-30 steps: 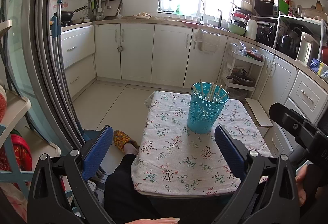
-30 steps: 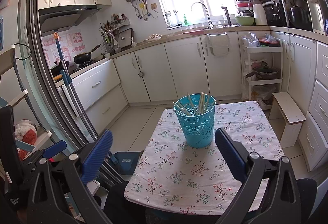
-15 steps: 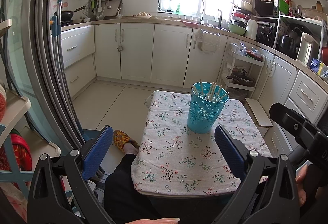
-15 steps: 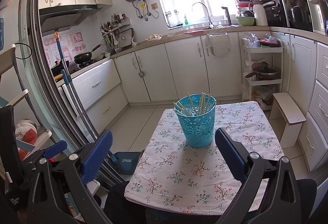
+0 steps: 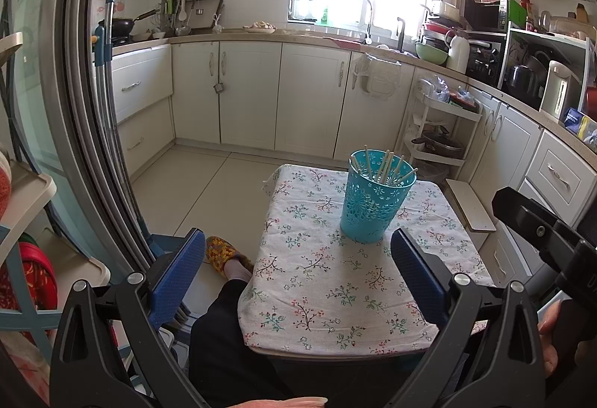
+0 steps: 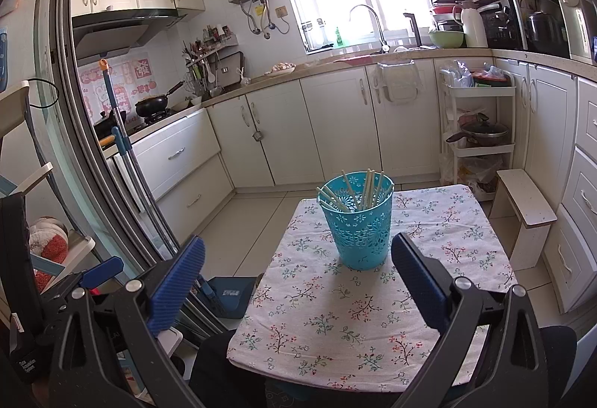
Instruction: Organize utensils
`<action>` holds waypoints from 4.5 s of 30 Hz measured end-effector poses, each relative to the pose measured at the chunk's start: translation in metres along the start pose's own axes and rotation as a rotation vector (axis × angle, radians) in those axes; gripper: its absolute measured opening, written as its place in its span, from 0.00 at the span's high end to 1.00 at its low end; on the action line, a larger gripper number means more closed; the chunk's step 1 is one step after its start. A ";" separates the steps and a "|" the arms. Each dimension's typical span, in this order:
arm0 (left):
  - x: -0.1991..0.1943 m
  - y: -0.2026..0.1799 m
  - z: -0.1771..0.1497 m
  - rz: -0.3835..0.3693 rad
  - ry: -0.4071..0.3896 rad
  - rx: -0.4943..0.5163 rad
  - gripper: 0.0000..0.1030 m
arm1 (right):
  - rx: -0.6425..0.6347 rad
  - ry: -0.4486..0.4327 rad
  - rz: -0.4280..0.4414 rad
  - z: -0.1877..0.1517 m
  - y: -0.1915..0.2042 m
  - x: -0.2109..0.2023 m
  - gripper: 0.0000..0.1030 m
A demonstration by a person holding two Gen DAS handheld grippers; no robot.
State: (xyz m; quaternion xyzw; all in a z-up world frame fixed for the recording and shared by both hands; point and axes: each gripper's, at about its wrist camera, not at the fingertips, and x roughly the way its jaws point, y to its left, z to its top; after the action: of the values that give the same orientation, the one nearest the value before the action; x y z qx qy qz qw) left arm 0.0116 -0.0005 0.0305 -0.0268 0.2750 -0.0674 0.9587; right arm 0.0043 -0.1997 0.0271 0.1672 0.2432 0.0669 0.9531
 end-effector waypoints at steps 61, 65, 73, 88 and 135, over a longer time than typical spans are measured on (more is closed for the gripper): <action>0.000 0.001 -0.002 0.004 0.002 -0.008 0.07 | -0.002 -0.001 0.002 -0.001 0.002 0.000 0.07; 0.000 0.001 -0.003 0.004 0.002 -0.007 0.07 | -0.001 -0.001 0.002 -0.001 0.003 0.000 0.07; 0.000 0.002 -0.002 0.003 0.002 -0.007 0.07 | -0.002 -0.002 0.002 -0.001 0.003 0.000 0.07; -0.002 -0.003 -0.003 0.018 0.002 0.006 0.07 | -0.015 -0.029 0.019 0.004 0.008 -0.009 0.07; -0.074 -0.062 0.000 0.042 -0.117 0.133 0.07 | -0.039 -0.174 0.045 -0.011 -0.011 -0.090 0.07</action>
State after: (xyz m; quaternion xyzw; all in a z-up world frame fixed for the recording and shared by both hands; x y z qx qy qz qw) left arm -0.0579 -0.0508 0.0750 0.0387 0.2141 -0.0637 0.9740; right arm -0.0793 -0.2258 0.0535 0.1592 0.1544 0.0785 0.9719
